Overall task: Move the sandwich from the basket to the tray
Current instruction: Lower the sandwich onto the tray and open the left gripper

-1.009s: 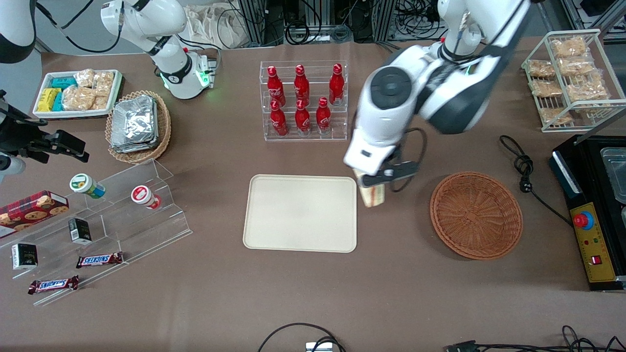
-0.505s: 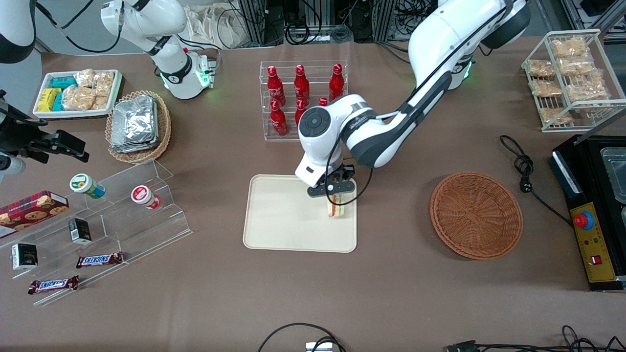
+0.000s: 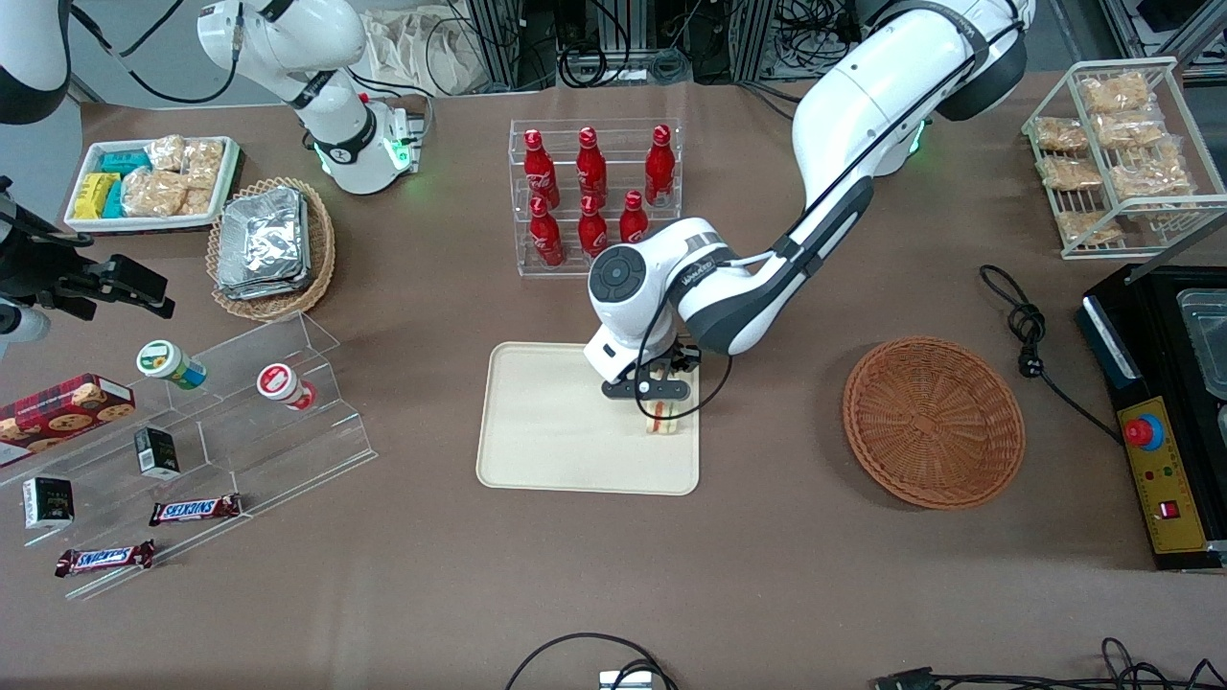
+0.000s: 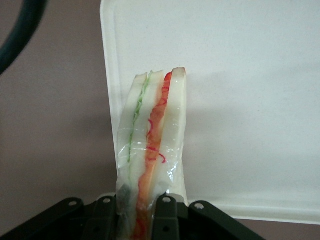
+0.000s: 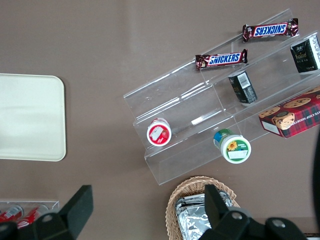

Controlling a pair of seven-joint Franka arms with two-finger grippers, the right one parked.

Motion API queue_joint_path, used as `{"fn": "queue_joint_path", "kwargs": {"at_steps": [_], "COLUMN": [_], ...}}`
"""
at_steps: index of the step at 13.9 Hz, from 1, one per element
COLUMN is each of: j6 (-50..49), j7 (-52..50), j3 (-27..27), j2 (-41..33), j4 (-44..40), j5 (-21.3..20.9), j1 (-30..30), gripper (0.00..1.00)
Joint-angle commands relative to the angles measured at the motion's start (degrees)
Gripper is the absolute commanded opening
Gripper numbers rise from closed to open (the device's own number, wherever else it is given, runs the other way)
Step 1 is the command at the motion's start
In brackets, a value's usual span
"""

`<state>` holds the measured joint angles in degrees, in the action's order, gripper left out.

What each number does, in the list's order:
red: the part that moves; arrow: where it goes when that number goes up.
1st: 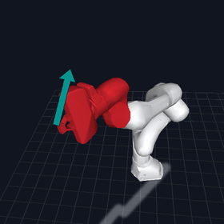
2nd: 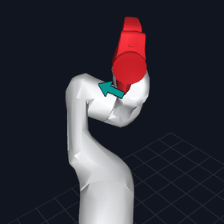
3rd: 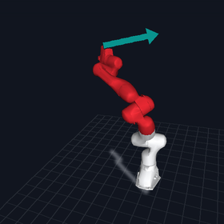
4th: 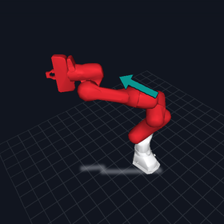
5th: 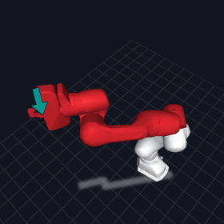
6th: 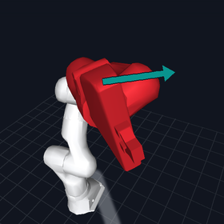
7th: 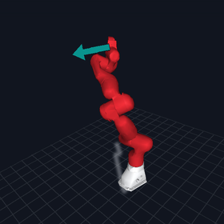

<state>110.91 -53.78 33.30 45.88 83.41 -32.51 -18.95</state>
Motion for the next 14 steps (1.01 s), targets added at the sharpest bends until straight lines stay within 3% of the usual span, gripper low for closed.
{"fn": "queue_joint_path", "kwargs": {"at_steps": [1,3,5,6,7,8,10,14], "j6": [-0.61,-0.17,0.09,0.27,0.44,1.58,3.08,2.99], "j7": [2.37,2.63,2.46,2.46,2.37,2.11,-2.87,-14.56], "j3": [-0.59,-0.95,-1.04,-1.13,-1.39,-1.48,-1.83,-1.83], "j2": [2.54,3.33,4.03,4.3,4.82,5.18,5.18,3.69], "j4": [-3.52,-3.52,-3.7,-4.74,-5.45,-5.98,-5.55,-4.67], "j5": [-1.07,-1.15,-1.15,-1.15,-1.24,-1.59,-4.48,-5.89], "j1": [-0.21,-0.3,-0.3,-0.3,-0.39,-0.65,-1.0,-1.18], "gripper": [0.03,0.09,0.27,0.43,0.67,1.0,1.0,1.0]}}
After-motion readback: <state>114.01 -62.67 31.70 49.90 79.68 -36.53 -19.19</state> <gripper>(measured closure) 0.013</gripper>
